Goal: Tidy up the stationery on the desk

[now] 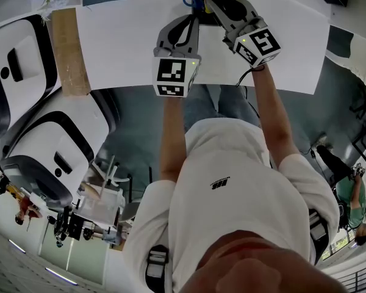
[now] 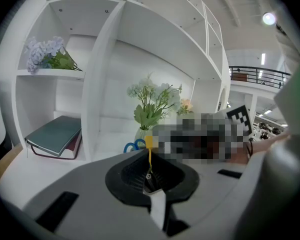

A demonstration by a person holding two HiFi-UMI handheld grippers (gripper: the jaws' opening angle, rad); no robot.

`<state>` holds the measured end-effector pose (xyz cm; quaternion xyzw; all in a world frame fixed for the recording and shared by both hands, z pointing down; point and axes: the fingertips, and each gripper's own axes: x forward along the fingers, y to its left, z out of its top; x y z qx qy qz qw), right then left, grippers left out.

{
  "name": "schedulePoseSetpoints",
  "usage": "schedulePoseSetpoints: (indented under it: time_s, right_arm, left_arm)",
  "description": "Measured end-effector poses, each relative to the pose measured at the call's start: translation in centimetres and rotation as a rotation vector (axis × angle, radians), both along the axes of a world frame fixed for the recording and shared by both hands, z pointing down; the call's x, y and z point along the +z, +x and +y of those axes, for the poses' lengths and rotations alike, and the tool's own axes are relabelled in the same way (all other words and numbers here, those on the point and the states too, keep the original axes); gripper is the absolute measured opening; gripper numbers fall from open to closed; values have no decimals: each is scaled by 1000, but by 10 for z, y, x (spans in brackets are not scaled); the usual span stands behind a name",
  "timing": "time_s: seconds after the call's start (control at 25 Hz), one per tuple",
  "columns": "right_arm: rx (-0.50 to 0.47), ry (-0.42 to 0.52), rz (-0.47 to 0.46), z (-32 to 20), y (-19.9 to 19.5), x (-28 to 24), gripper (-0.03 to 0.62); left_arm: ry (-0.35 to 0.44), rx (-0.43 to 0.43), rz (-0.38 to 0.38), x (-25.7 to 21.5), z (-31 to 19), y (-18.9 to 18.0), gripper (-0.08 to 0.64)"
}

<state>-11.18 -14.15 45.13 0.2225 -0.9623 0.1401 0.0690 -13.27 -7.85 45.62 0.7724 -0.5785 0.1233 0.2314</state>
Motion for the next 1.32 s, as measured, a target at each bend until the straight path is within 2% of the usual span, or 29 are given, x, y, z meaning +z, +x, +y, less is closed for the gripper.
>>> schedulePoseSetpoints:
  time_s: [0.2, 0.36, 0.88, 1.32]
  right_arm:
    - [-7, 56, 112, 11, 8, -9, 40]
    - [-8, 72, 152, 20, 16, -16, 15]
    - [24, 54, 172, 48, 36, -34, 11]
    - [69, 28, 182, 59, 49, -35, 8]
  left_arm:
    - [18, -12, -1, -9, -1, -3, 0]
    - [38, -19, -3, -17, -1, -4, 0]
    - [88, -12, -15, -41, 10, -1, 0]
    - [85, 19, -22, -44, 18, 6, 0]
